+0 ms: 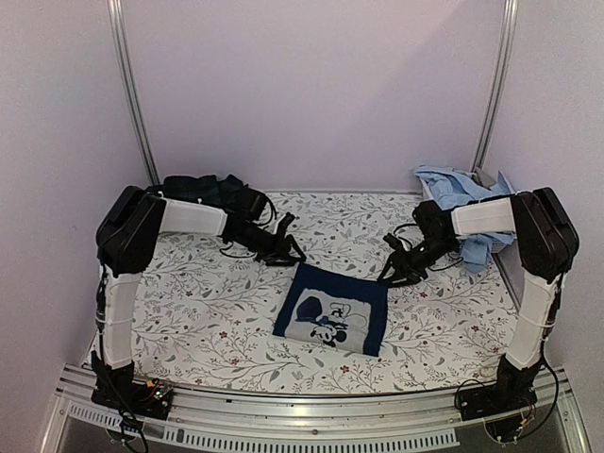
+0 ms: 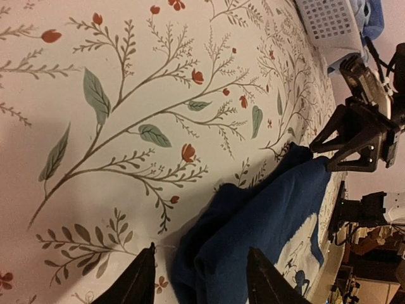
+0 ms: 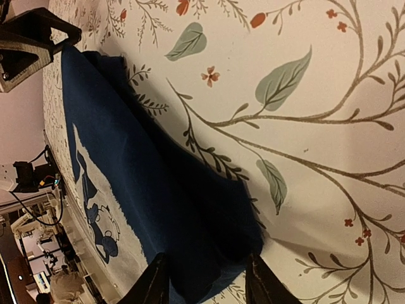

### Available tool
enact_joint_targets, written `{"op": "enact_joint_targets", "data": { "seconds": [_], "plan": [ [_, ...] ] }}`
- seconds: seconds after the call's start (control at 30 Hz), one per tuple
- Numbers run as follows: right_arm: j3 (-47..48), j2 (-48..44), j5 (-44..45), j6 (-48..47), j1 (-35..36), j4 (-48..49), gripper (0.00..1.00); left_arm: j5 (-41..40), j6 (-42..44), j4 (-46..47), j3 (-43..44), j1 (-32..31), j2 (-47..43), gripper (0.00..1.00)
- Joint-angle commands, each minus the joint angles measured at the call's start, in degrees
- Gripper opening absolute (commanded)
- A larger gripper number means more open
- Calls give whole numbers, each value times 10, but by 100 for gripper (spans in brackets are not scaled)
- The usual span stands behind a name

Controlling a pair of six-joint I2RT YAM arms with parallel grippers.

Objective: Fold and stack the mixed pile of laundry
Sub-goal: Adjust the square-folded T-shirt at the center of the board.

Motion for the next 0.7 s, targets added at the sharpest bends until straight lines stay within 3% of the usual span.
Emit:
{"op": "enact_joint_targets", "data": {
  "seconds": [0.0, 0.07, 0.2, 0.27, 0.37, 0.6, 0.67],
  "plan": [
    [20, 5, -10, -14, 5, -8, 37, 17, 1, 16, 0, -6, 9, 48],
    [18, 4, -12, -16, 6, -11, 30, 19, 0, 19, 1, -6, 9, 44],
    [19, -14, -2, -18, 6, -20, 6, 22, -2, 35, -2, -5, 0, 26],
    [19, -24, 10, -18, 4, -25, 0, 23, -6, 44, -4, -5, -8, 17],
    [23, -37, 29, -14, -3, -26, 0, 26, -10, 52, -6, -2, -10, 0],
    [56, -13, 43, -12, -12, -37, 0, 11, -19, 63, -10, 3, -6, 1],
    [54, -2, 45, -14, -12, -37, 0, 7, -20, 59, -10, 4, -6, 18]
  ]
}}
